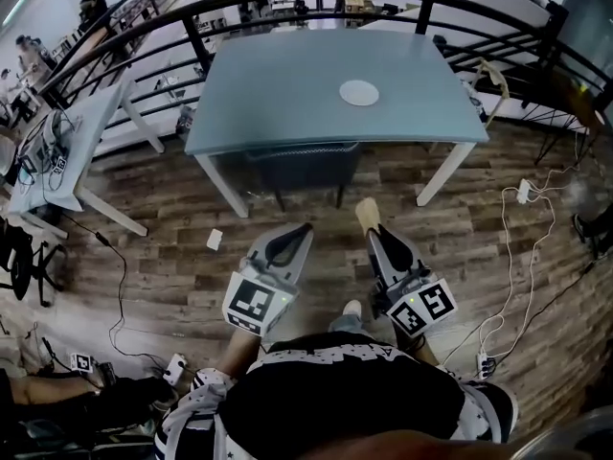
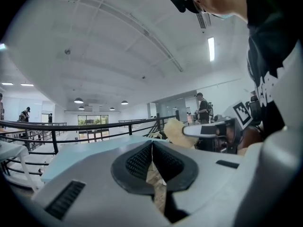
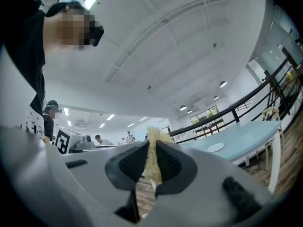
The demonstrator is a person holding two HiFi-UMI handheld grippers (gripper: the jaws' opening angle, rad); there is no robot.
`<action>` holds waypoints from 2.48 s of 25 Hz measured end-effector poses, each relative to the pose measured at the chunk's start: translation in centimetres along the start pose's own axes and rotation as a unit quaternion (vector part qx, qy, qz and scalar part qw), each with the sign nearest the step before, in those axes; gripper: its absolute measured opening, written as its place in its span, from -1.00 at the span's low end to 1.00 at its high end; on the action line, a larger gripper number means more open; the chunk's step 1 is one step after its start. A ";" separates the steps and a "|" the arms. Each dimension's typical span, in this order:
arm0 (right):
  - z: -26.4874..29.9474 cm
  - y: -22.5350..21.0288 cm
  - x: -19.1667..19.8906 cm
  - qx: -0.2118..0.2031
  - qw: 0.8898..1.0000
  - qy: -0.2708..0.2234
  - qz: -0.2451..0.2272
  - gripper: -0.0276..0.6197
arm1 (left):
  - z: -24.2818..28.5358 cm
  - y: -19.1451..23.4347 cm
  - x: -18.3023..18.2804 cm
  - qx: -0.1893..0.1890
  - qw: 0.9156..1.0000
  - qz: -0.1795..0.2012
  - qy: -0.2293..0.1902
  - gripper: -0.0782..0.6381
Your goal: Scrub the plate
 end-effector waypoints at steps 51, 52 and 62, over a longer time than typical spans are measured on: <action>4.4 -11.6 -5.2 0.005 1.000 -0.001 -0.004 -0.75 | 15.9 2.3 -3.7 0.028 0.999 -0.005 -0.019 -0.74; 5.4 -11.5 -5.1 0.006 1.000 -0.003 -0.009 -0.75 | 16.0 3.0 -3.8 0.036 0.999 -0.005 -0.024 -0.74; 16.0 -10.0 -3.4 -0.004 0.999 0.019 -0.026 -0.75 | 13.6 14.1 -2.9 0.001 0.999 -0.016 -0.042 -0.74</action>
Point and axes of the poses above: the fingertips, and each gripper's own axes: z forward along the fingers, y to its left, x out of its underside, the point moved 6 cm from there along -z, backward along the fingers, and after that the axes turned 2 degrees about -z, right-handed, at the moved point
